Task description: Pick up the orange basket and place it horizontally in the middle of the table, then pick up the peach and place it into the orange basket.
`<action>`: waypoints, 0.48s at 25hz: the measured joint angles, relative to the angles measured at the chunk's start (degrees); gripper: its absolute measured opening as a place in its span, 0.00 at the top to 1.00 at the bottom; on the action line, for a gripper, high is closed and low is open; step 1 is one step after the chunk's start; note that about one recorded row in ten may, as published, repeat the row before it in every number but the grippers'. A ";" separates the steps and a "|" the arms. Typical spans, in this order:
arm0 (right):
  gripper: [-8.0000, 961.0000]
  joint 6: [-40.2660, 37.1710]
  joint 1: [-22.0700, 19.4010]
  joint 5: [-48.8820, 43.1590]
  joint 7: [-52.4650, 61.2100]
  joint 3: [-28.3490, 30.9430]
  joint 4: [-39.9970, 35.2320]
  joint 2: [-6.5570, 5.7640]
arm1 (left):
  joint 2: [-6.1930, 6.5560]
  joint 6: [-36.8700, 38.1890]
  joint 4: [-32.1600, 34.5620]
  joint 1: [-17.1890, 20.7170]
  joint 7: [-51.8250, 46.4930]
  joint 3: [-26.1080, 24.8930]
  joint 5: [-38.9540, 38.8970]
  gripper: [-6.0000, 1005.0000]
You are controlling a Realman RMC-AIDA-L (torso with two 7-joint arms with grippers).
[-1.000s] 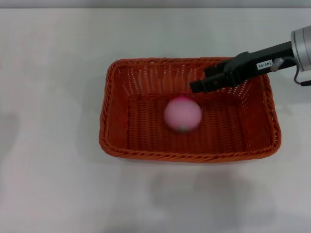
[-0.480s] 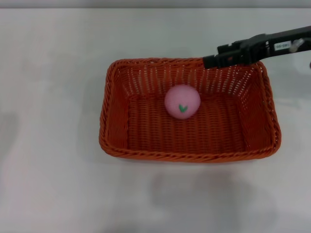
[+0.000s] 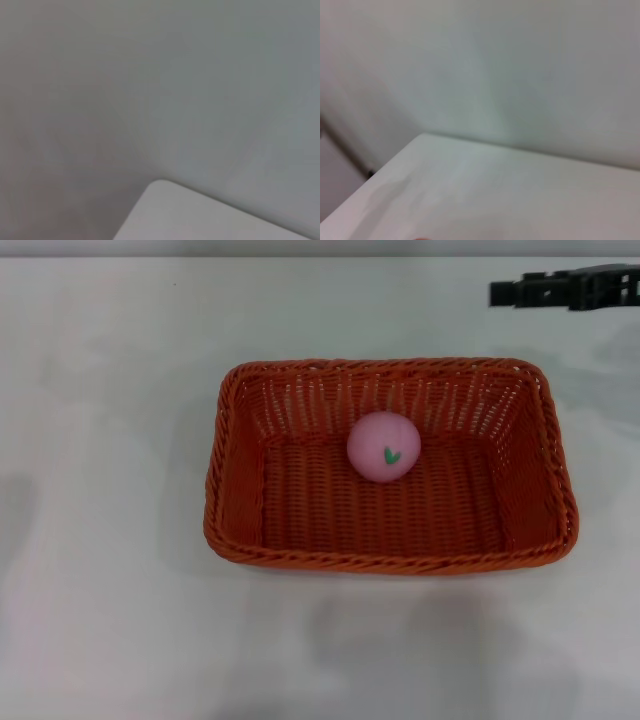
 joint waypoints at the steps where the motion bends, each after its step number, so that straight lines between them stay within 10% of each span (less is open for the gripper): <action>1: 0.09 -0.85 -0.10 0.01 -0.42 0.81 0.72 -0.20 | -0.13 -0.49 -0.08 0.18 0.00 0.11 0.23 0.36; 7: 0.19 -10.16 -1.62 0.40 -2.19 2.52 3.36 -0.98 | -0.37 -3.41 0.78 0.92 0.00 0.20 0.72 0.36; 12: 0.28 -21.69 -3.63 1.71 -7.24 2.63 3.73 0.71 | -1.45 -10.65 3.42 2.83 0.00 0.50 0.87 0.36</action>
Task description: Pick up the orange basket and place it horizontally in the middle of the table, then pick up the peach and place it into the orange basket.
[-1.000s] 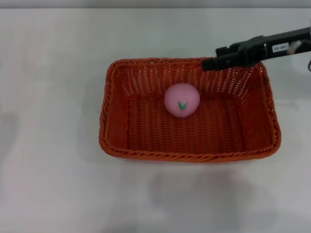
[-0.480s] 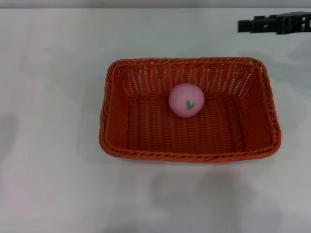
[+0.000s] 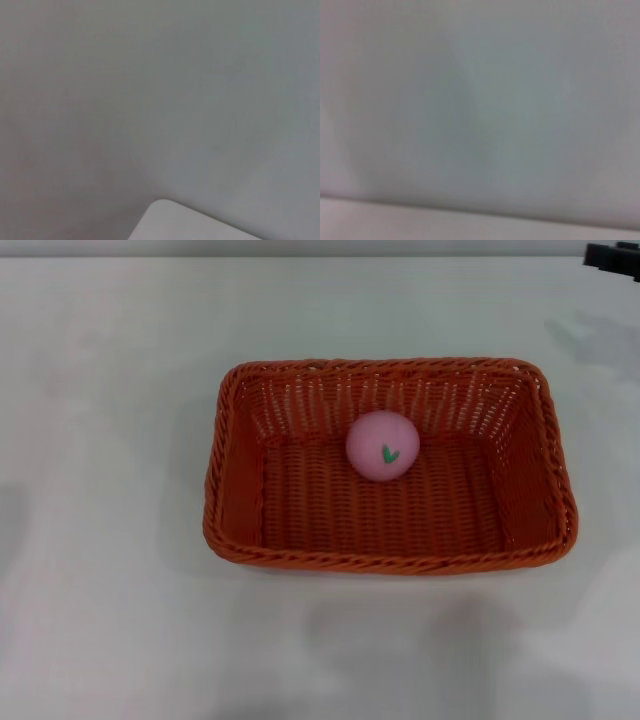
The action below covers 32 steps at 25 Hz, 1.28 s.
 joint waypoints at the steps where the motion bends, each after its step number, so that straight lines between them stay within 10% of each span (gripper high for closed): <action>1: 0.30 -2.35 -0.31 0.50 -0.98 -0.01 0.18 0.32 | 0.00 0.00 0.00 0.00 0.00 0.00 0.00 0.36; 6: 0.45 -14.03 -1.06 6.07 -7.86 0.07 5.27 0.64 | -0.80 -9.74 3.45 2.90 -0.04 2.02 0.54 0.36; 19: 0.48 -29.00 -1.48 30.40 -34.98 0.35 17.91 0.74 | -0.89 -43.64 25.29 3.88 -0.09 7.29 3.00 0.36; 32: 0.48 -16.19 -0.80 66.07 -79.28 0.47 36.25 0.86 | -0.95 -85.24 58.08 -1.92 -0.24 9.70 2.61 0.36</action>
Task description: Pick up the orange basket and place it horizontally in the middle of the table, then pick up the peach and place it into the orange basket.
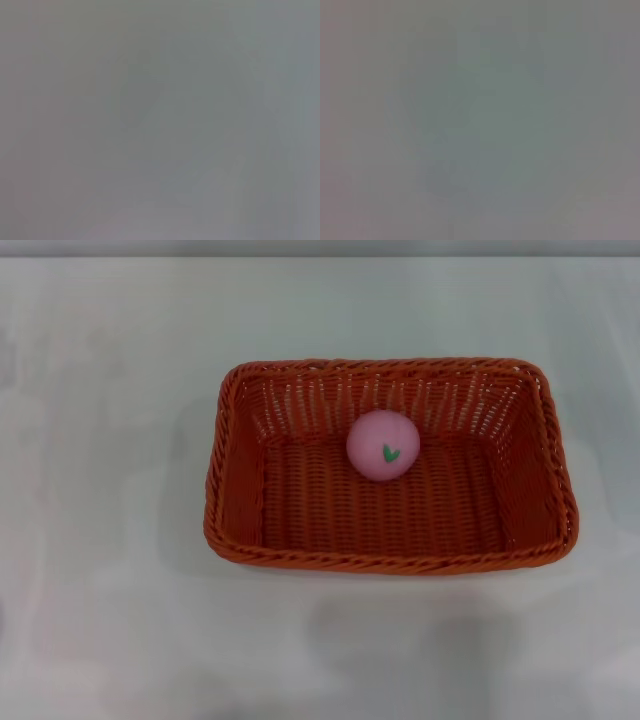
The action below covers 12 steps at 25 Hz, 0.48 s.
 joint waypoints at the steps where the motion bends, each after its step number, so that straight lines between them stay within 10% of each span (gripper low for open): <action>1: 0.48 0.80 0.02 0.85 -1.18 0.03 0.64 -0.01 | -0.04 -2.70 2.65 -0.63 0.00 0.00 -0.03 0.36; 12: 0.48 3.26 0.34 2.22 -7.10 0.96 4.18 0.01 | -0.31 -23.57 12.66 -1.54 -0.02 -0.14 -0.30 0.36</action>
